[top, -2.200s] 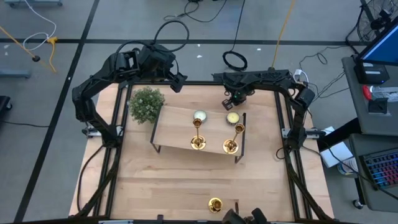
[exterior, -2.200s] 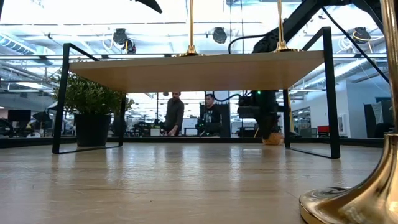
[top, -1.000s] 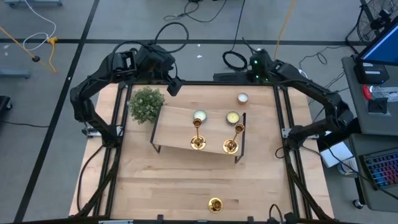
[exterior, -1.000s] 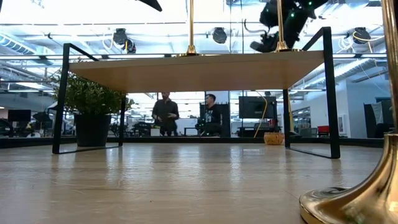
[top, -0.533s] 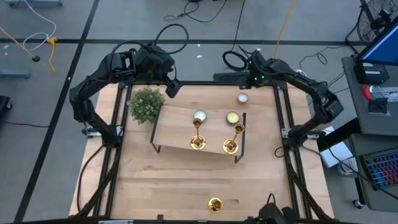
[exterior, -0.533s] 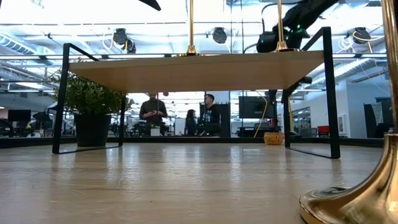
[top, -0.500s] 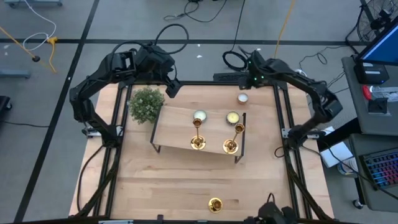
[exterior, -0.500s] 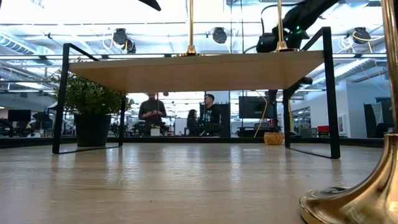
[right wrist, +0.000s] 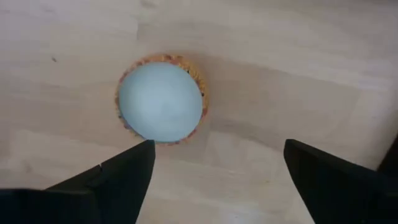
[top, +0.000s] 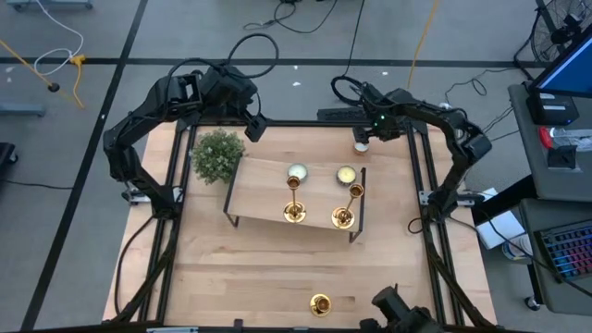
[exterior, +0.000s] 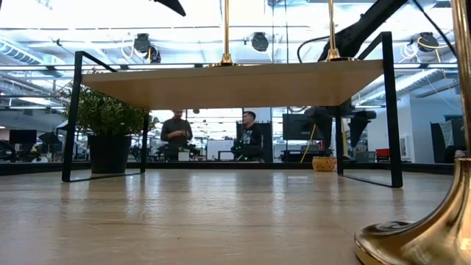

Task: Pick & Place candle stick holders
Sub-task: Put the scented candle on the shelf

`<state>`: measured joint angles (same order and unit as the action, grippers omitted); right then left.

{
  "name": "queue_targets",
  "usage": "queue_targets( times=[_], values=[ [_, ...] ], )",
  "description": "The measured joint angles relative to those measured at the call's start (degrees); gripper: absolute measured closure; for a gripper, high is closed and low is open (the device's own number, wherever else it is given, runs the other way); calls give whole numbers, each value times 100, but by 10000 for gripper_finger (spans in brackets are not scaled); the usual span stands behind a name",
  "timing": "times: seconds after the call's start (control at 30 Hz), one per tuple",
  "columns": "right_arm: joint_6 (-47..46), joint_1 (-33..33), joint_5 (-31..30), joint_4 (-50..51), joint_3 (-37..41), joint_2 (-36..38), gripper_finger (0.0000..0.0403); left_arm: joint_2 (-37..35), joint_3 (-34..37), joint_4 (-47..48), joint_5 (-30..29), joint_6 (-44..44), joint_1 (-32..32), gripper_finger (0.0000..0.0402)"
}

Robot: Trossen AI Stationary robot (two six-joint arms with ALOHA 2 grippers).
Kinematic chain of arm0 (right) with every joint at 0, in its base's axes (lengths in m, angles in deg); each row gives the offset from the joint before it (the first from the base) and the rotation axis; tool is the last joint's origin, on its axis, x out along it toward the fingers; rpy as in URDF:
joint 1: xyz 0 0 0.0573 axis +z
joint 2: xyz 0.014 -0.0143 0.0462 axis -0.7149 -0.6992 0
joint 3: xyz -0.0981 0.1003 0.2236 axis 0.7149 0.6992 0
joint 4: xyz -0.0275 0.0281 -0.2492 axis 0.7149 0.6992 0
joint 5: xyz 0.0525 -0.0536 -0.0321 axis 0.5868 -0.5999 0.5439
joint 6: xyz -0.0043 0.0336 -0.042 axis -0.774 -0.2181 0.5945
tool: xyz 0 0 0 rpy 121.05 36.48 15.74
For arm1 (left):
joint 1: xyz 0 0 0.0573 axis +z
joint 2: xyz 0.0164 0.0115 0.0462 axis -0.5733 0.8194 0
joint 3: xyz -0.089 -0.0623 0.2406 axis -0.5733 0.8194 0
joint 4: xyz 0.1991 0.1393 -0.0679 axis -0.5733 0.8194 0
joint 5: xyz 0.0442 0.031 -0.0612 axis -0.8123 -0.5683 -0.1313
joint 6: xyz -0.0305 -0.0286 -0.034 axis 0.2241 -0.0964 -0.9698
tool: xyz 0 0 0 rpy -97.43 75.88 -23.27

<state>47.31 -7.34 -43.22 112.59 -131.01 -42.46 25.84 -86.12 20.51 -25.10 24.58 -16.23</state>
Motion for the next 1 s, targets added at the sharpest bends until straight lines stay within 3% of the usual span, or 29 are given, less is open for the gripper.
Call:
queue_targets(
  times=[0.5, 1.0],
  values=[
    [-452, 63, 714, -500, -4, -71, 32, 0, 0, 28, 2, 10, -43, 5],
    [-467, 115, 459, -477, -4, -368, 21, 0, 2, -1, 1, 28, -86, 5]
  ],
)
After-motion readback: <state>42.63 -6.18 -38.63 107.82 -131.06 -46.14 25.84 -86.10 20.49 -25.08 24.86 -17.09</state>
